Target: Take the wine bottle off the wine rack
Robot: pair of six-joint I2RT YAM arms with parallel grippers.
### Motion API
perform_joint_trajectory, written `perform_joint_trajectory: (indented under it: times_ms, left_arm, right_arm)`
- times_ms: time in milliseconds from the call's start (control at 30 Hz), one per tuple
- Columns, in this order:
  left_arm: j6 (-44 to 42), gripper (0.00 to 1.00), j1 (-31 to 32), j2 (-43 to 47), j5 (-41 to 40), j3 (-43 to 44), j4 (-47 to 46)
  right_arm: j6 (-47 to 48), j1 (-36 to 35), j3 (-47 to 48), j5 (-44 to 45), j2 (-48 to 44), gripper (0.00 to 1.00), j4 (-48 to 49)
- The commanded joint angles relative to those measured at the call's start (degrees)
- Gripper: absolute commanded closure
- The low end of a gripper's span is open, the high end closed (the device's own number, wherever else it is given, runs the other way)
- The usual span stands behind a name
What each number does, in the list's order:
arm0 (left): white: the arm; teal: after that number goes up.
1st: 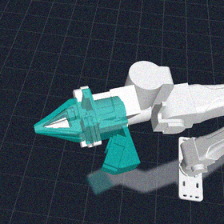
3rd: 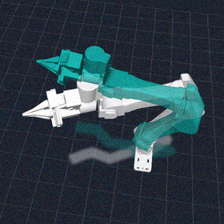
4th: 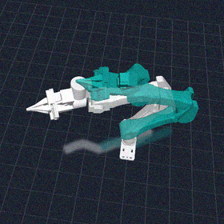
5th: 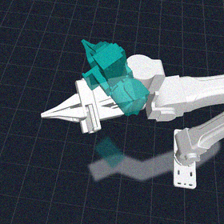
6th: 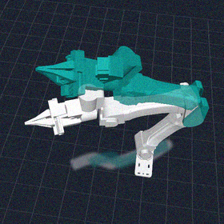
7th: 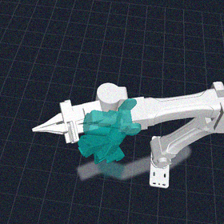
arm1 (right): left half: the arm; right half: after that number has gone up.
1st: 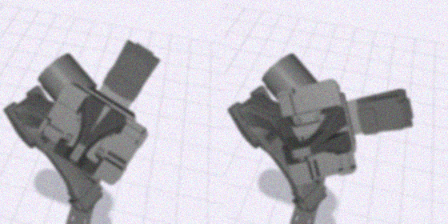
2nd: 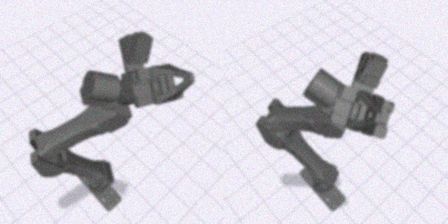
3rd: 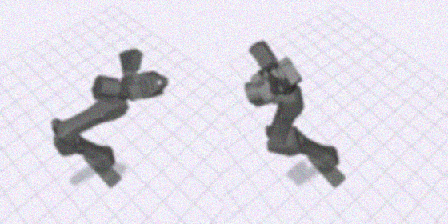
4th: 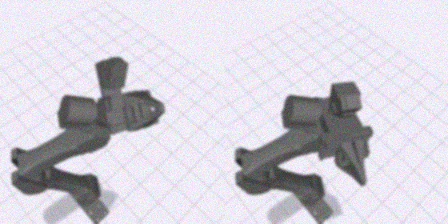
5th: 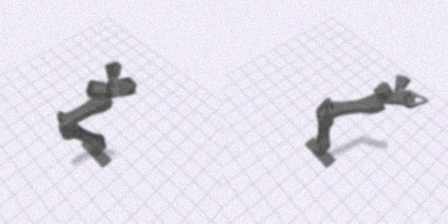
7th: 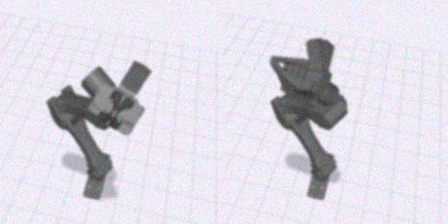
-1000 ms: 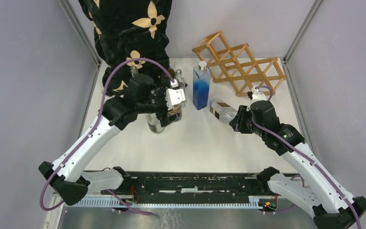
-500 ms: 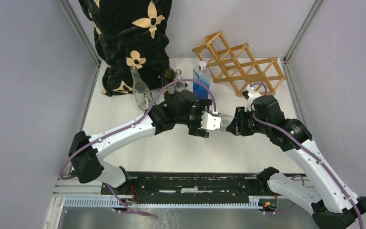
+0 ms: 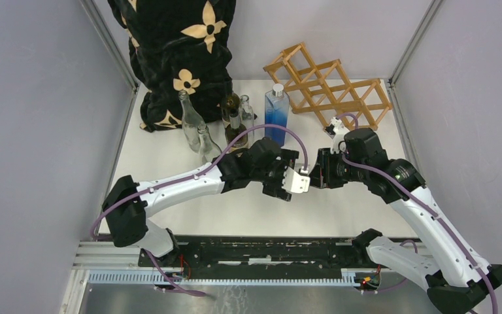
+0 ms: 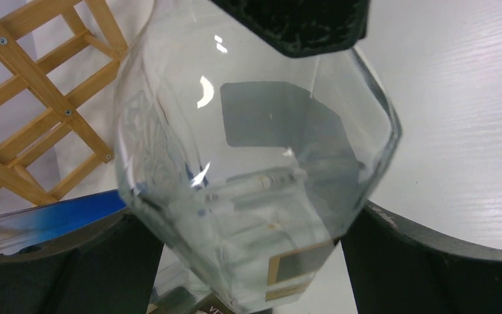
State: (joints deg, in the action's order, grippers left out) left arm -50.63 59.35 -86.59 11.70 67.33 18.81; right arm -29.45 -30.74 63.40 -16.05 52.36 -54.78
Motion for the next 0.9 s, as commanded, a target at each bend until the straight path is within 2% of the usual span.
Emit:
perform_joint_trajectory:
  times_ms: [0, 67, 100, 167, 200, 233, 267, 300, 333, 400, 533, 667, 867]
  left_arm:
    - [-0.6, 0.0, 0.48, -1.01, -5.23, -0.26, -5.0]
    - [-0.56, 0.0, 0.5, -1.36, -6.81, -0.46, -5.86]
    - [-0.49, 0.05, 0.5, -1.4, -7.63, -0.6, -6.73]
    - [0.17, 0.21, 0.23, -1.39, -8.3, -0.15, -6.97]
    - [0.78, 0.32, -0.03, -1.27, -8.03, 0.35, -6.79]
    - [2.06, 0.47, -0.54, -1.11, -7.3, 0.87, -6.55]
    - [3.54, 0.67, -0.99, -0.93, -6.63, 1.42, -6.43]
    - [5.28, 0.9, -1.82, -0.74, -6.1, 1.97, -6.57]
    - [7.46, 0.97, -2.5, -0.53, -6.19, 2.47, -6.8]
    - [11.97, 0.98, -4.53, -0.04, -3.52, 3.67, -6.76]
    - [18.95, 0.98, -6.87, 1.74, 2.07, 5.29, -5.79]
    - [26.15, 0.98, -7.56, 3.1, 8.97, 7.23, -3.82]
    - [36.11, 0.98, -9.97, 2.56, 23.15, 13.89, 0.85]
  right_arm:
    - [-2.6, -0.14, 3.74, -5.17, -1.73, 1.0, 11.72]
    - [-2.68, -0.14, 4.01, -5.75, -1.88, 1.0, 11.74]
    - [-2.69, -0.12, 3.98, -6.36, -2.0, 1.0, 11.87]
    - [-2.54, -0.07, 3.84, -6.86, -1.96, 1.0, 11.65]
    - [-2.25, -0.12, 3.93, -7.05, -2.02, 0.92, 11.55]
    - [-1.68, -0.09, 4.01, -6.82, -2.16, 0.79, 11.36]
    - [-1.24, -0.06, 4.02, -6.29, -2.37, 0.64, 11.32]
    - [-0.83, -0.11, 3.99, -5.21, -2.78, 0.53, 11.21]
    - [-0.61, -0.05, 3.93, -3.97, -3.11, 0.41, 11.2]
    - [-0.58, -0.06, 3.69, -1.59, -4.18, 0.25, 11.66]
    - [-0.9, -0.09, 3.23, 4.29, -6.75, 0.1, 13.2]
    - [-0.99, -0.08, 0.9, 6.36, -10.39, 0.07, 17.81]
    - [2.32, -0.06, -10.46, -3.49, -18.4, 0.05, 35.78]
